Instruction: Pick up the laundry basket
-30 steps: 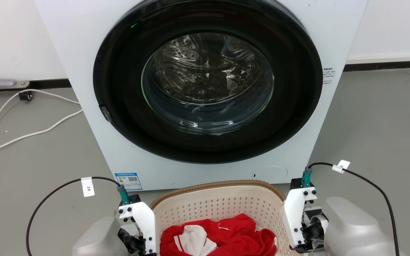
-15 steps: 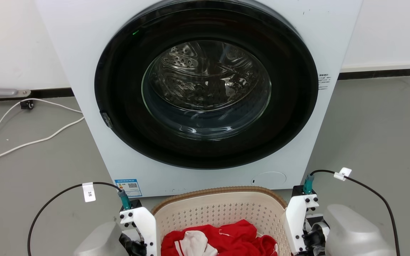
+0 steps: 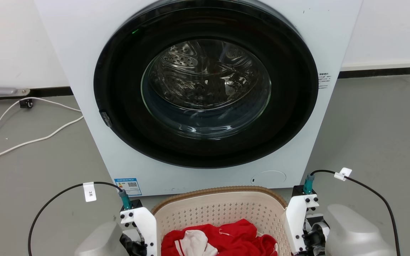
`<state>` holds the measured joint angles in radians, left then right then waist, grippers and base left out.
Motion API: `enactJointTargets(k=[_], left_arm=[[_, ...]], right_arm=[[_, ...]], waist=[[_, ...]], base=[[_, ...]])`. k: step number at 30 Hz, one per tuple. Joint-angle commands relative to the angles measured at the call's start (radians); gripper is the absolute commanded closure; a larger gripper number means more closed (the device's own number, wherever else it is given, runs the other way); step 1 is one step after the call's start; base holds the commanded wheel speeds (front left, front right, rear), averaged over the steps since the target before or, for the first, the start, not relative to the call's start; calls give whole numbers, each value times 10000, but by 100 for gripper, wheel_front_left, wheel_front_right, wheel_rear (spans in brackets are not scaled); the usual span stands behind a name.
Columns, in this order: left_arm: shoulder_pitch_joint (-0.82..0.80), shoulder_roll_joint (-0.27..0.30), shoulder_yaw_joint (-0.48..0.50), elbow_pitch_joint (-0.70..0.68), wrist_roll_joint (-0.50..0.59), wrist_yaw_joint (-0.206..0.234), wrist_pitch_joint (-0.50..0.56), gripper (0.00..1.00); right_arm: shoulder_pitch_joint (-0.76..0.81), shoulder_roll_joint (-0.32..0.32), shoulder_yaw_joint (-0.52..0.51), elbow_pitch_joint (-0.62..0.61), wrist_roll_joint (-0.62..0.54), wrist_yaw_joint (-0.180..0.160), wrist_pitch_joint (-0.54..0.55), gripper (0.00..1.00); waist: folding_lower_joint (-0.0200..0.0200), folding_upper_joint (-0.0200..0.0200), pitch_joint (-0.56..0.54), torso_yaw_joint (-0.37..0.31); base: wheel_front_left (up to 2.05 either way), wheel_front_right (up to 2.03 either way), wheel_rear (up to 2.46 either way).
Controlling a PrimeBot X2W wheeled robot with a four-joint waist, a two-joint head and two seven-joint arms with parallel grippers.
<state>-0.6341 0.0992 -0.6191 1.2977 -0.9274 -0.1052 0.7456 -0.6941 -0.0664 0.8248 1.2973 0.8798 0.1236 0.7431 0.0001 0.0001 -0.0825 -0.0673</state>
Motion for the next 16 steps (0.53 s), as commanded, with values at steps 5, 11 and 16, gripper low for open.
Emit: enactJointTargets(k=[5,11,16], left_arm=[[-46,-329,-26,-154,-154,-63,16,100],[-26,-342,-37,-153,-174,-68,26,100],[-32,-342,-22,-153,-219,-28,-20,100]], right_arm=[[106,298,-63,-155,-62,130,-59,100],[89,298,-71,-154,-41,130,-102,100],[88,298,-25,-154,75,130,-46,100]], waist=[[-1,-1,0,4],[-1,-1,11,12],[-1,-1,21,30]], base=[[0,0,0],[0,0,0],[0,0,0]])
